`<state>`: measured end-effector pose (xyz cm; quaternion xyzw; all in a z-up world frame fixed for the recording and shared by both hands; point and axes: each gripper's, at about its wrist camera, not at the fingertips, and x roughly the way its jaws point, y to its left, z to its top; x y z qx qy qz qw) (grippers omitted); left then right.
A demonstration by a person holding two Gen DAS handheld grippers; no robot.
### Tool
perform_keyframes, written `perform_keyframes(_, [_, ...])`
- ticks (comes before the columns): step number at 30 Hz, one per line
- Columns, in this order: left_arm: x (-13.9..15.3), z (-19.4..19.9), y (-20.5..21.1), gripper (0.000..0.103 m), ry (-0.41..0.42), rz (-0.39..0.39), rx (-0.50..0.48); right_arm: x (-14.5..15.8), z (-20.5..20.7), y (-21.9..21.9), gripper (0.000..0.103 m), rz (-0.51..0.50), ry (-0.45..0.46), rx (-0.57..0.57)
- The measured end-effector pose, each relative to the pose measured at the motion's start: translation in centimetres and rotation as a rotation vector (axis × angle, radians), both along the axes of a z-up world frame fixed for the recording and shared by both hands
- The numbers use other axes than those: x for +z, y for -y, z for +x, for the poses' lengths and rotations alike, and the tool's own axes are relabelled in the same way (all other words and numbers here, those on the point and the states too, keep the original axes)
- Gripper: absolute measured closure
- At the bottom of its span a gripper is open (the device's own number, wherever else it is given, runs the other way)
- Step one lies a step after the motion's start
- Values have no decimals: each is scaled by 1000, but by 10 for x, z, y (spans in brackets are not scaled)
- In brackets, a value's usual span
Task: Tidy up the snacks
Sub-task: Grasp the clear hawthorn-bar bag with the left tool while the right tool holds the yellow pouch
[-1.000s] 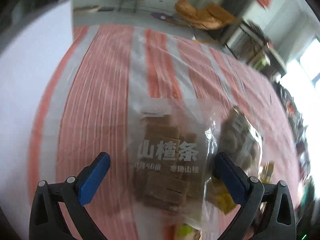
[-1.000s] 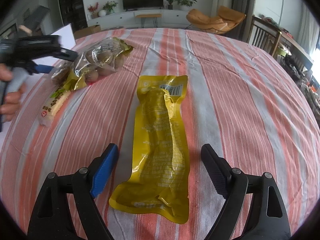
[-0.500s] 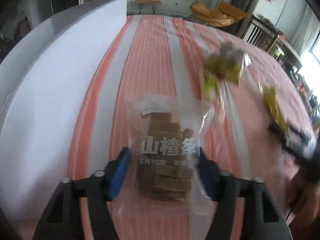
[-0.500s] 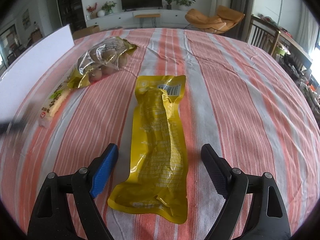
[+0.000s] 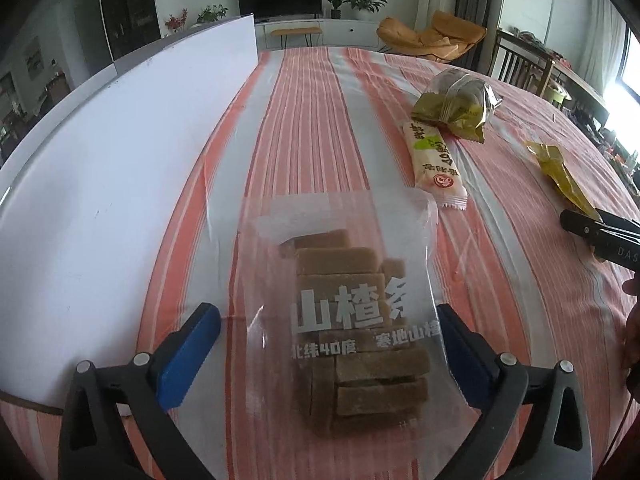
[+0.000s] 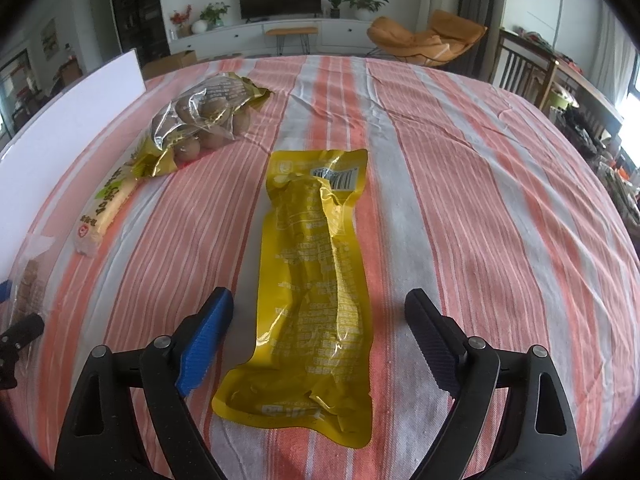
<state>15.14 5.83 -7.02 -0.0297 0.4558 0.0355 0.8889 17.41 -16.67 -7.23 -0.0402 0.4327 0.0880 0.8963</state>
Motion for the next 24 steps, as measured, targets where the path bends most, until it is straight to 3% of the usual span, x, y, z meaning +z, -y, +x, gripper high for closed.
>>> perform_keyframes(11, [-1, -5, 2, 0, 2, 1, 2, 0, 0, 1, 13, 2, -1, 0])
perform_keyframes(16, [1, 9, 1, 0, -71, 3, -84, -1, 0, 2, 7, 14, -14, 19])
perform_keyframes(18, [3, 19, 0, 0, -149, -3, -129, 2, 8, 3, 7, 1, -93, 77])
perform_keyframes(21, [5, 24, -2, 3, -173, -35, -126, 11, 32, 17, 7, 128, -281, 48])
perform_keyframes(23, [7, 23, -1, 14, -155, -24, -105, 13, 51, 27, 7, 203, -391, -13])
perform_keyframes(24, [9, 21, 1, 25, -142, -13, -107, 14, 57, 28, 7, 208, -415, -28])
